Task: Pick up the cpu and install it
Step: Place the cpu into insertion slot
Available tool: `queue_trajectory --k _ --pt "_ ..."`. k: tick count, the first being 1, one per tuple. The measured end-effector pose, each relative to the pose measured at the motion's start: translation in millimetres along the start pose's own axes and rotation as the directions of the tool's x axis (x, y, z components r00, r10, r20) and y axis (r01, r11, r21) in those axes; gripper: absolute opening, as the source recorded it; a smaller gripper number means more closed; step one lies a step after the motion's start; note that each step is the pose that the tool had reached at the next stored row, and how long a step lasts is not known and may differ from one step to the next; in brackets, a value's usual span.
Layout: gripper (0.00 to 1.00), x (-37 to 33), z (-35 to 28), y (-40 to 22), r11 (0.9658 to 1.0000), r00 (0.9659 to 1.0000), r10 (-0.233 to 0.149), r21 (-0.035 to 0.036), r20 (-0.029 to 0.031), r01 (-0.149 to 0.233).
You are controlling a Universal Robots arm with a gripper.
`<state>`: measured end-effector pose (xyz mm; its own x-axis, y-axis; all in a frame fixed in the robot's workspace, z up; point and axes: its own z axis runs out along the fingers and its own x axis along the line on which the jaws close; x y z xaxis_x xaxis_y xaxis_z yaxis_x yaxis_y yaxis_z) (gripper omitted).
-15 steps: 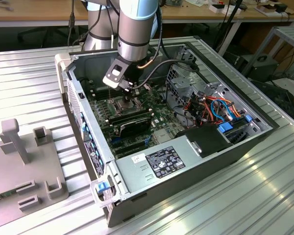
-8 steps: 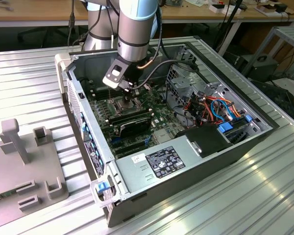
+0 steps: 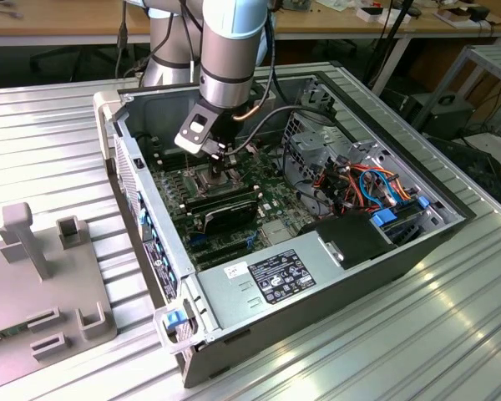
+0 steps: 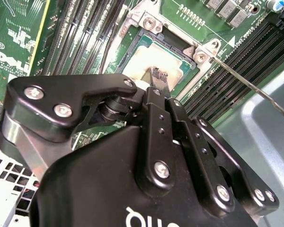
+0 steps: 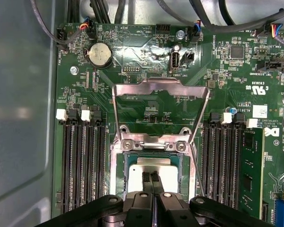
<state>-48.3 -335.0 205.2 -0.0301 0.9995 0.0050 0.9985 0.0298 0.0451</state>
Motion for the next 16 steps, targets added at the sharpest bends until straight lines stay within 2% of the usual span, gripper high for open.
queue_trajectory --k 6,16 --pt "0.11 -0.1 3.4 -0.2 1.0000 1.0000 0.000 0.0000 0.0000 0.000" --pt "0.11 0.1 3.8 -2.2 1.0000 1.0000 0.000 -0.0015 -0.0007 0.000"
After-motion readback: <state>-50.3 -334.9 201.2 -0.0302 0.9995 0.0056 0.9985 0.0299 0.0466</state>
